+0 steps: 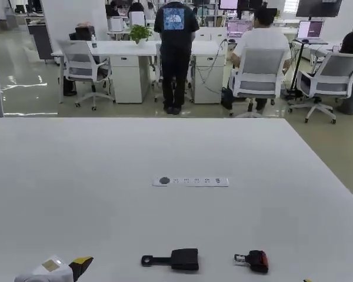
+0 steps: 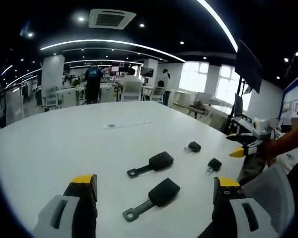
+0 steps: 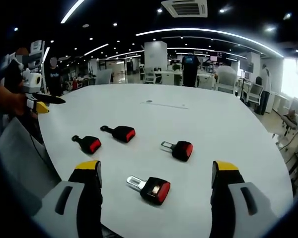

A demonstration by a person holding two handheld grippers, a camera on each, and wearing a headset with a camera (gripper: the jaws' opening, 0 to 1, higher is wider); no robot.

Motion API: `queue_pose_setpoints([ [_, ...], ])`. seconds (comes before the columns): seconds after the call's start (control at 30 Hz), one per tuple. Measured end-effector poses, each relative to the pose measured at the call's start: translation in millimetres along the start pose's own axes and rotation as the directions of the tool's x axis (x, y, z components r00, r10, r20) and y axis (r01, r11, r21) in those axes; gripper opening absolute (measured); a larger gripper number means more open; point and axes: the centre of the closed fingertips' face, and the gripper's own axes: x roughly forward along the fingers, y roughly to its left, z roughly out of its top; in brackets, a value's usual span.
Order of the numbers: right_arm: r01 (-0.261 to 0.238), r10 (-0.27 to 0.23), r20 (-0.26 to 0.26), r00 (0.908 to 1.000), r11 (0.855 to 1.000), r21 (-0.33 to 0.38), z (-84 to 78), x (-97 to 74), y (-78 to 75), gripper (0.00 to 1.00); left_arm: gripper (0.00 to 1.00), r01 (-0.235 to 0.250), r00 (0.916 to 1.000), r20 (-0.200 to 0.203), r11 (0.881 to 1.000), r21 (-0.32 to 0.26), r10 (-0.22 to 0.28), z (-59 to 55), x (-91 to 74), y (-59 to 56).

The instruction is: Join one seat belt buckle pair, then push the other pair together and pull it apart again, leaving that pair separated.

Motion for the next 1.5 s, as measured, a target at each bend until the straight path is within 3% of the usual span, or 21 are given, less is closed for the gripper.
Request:
queue_pose_setpoints([
  [0.2,0.002,-0.002,-0.001,1.0000,1.000,0.002,-0.4,0.4,-1.6,0.91,0.99,0.001,1.0000,-0.001,1.000,-0.001,-0.001,-8.0,3.5,14.1],
  [0.33,0.002,-0.002,-0.003,1.0000,1.000,0.001,-1.3,0.7,-1.8,0.91,0.99,0.000,1.0000,0.000,1.000,-0.001,0.000,-3.4,1.8,7.4],
  [0.47,0.001,-0.001,-0.004,1.0000,1.000,0.002,-3.0,1.7,-2.8,0.91,0.99,0.000,1.0000,-0.001,1.000,-0.002,0.000,-7.6,3.4,14.7],
  [0.83,-0.005,0.005,-0.004,1.0000,1.000,-0.002,-1.3,0.9,-1.9,0.91,0.99,-0.003,1.0000,-0.004,1.000,0.000,0.003,0.4,-1.1,0.0],
  [0.93,-0.008,0.008,-0.005,1.0000,1.000,-0.005,-0.7,0.6,-1.7,0.91,0.99,-0.004,1.0000,-0.004,1.000,0.001,0.004,-6.0,1.5,10.9],
  [1.07,-0.010,0.010,-0.005,0.9999,1.000,-0.005,-0.2,0.8,-1.0,0.91,0.99,-0.003,1.0000,-0.007,1.000,0.003,0.003,0.2,-0.9,0.5],
  [1.33,-0.015,0.015,-0.008,0.9999,1.000,-0.006,-0.1,1.8,-1.0,0.91,0.99,-0.004,1.0000,-0.008,1.000,0.002,0.004,-6.8,2.7,10.5],
  [1.37,-0.015,0.015,-0.008,0.9999,1.000,-0.006,0.0,1.6,-1.1,0.91,0.99,-0.004,0.9999,-0.009,1.000,0.002,0.004,-2.3,1.1,3.3],
  [1.47,-0.014,0.014,-0.009,0.9999,1.000,-0.004,-1.0,2.2,-2.2,0.91,0.99,-0.003,1.0000,-0.009,1.000,0.001,0.003,-1.7,0.8,1.0],
  [1.5,-0.014,0.014,-0.008,0.9999,1.000,-0.003,-1.4,2.3,-2.5,0.91,0.99,-0.003,0.9999,-0.010,1.000,0.000,0.003,-7.6,3.3,9.9],
])
